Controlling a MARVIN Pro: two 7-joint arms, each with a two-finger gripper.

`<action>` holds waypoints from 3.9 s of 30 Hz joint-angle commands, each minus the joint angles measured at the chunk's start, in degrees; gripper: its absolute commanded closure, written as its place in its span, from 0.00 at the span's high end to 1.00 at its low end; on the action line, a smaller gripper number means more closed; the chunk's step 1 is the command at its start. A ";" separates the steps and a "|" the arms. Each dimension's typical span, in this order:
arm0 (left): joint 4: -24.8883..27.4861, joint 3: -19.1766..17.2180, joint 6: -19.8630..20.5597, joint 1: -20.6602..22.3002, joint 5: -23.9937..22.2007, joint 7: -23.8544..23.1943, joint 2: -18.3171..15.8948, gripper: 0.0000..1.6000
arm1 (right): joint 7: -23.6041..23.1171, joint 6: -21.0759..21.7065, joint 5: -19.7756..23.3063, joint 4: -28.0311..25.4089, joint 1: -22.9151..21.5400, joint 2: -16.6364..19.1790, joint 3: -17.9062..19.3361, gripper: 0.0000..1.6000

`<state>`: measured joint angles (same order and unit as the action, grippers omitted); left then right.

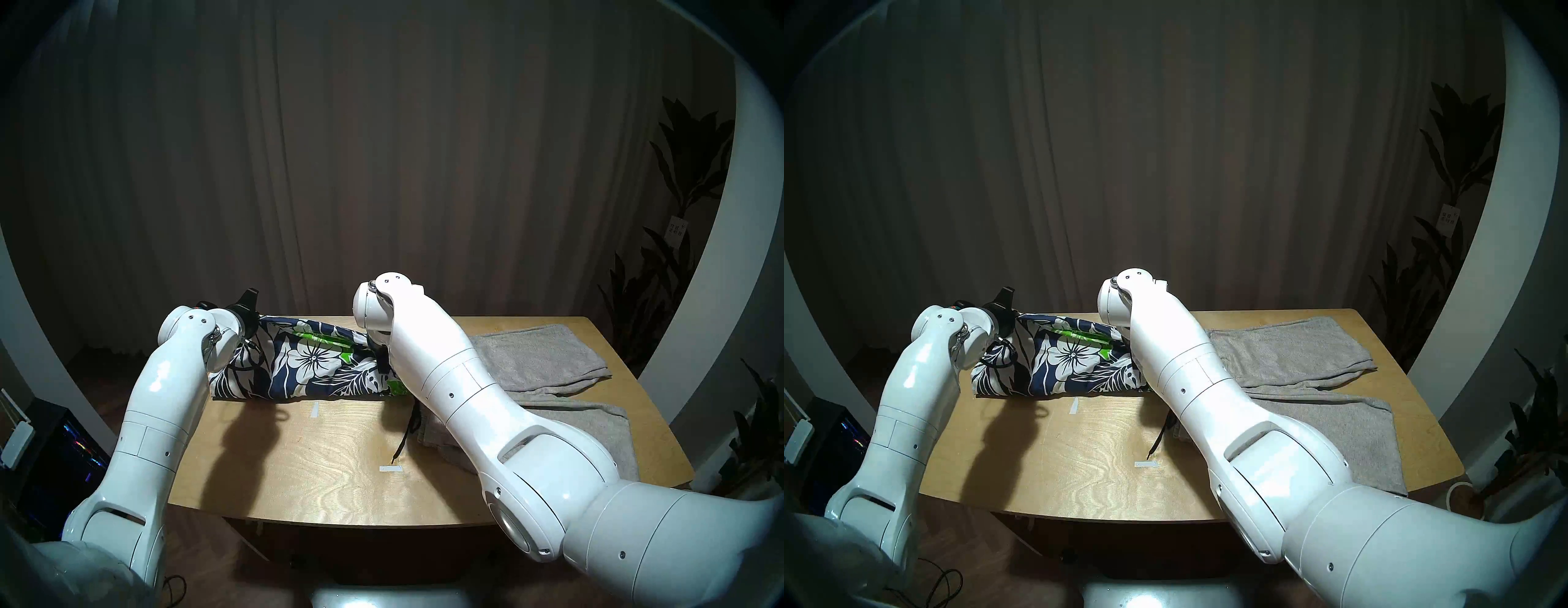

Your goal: Fold pants twice and stack them

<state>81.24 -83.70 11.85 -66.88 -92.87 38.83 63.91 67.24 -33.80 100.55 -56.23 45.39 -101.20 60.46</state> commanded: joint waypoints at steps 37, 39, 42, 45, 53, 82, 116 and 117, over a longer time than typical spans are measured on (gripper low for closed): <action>-23.62 6.52 0.06 20.87 4.10 -1.98 5.83 0.00 | -6.84 -1.63 -0.25 12.57 -6.94 -4.35 2.28 0.00; -24.62 6.72 0.03 21.40 4.21 -2.07 5.99 0.00 | -7.10 -1.66 -0.25 13.05 -7.11 -4.51 2.36 0.00; -26.36 7.05 0.01 22.39 4.46 -2.22 6.27 0.00 | -7.57 -1.72 -0.24 13.91 -7.48 -4.80 2.54 0.00; -27.79 7.30 0.01 23.24 4.67 -2.37 6.48 0.00 | -8.03 -1.73 -0.26 14.57 -7.86 -5.05 2.65 0.08; -31.75 7.95 -0.07 25.53 5.38 -2.87 7.03 0.00 | -9.45 -1.78 -0.36 16.17 -9.11 -5.80 3.00 1.00; -41.48 10.13 -0.92 32.97 7.97 -6.58 9.66 1.00 | -14.90 -1.31 -1.11 19.52 -12.97 -5.43 4.76 1.00; -50.64 19.34 2.86 41.36 15.68 -7.00 10.75 1.00 | -19.95 2.52 -0.69 23.46 -17.43 -6.87 7.75 1.00; -50.77 19.54 2.71 41.76 15.87 -7.50 10.77 1.00 | -20.33 2.69 -0.53 23.61 -17.59 -7.02 7.96 1.00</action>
<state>29.46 -65.70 14.56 -31.02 -79.22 33.12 75.00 49.09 -32.13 99.35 -32.63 30.73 -107.03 67.86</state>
